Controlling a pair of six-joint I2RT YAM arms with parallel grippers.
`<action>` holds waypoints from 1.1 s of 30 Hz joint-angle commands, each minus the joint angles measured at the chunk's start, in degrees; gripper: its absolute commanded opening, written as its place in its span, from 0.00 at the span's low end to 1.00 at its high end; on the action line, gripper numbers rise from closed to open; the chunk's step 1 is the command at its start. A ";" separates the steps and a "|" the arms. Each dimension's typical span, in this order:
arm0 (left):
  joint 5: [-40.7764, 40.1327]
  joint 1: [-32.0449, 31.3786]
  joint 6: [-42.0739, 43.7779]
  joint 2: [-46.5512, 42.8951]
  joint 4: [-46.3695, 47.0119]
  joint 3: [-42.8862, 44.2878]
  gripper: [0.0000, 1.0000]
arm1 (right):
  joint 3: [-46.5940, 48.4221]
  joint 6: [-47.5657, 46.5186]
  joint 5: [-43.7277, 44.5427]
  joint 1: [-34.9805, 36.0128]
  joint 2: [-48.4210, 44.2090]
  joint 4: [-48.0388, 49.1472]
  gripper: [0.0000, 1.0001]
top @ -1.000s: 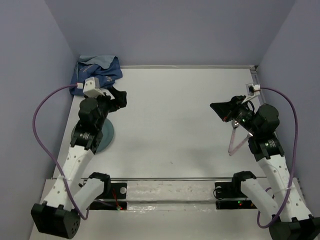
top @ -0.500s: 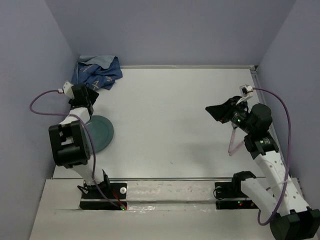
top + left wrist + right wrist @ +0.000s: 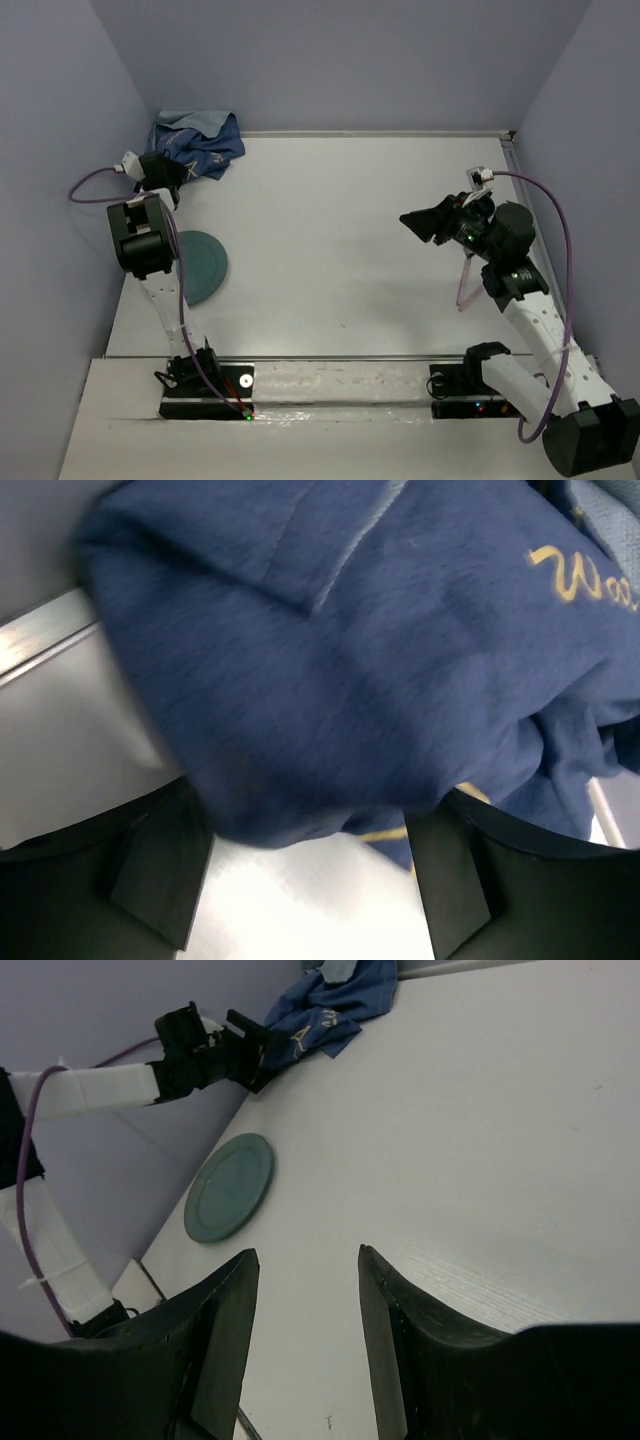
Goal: Set the dinner table for one person
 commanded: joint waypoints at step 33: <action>14.07 -34.12 -6.11 -25.83 17.47 -16.91 0.00 | 13.13 -7.79 14.96 9.32 27.31 3.64 0.66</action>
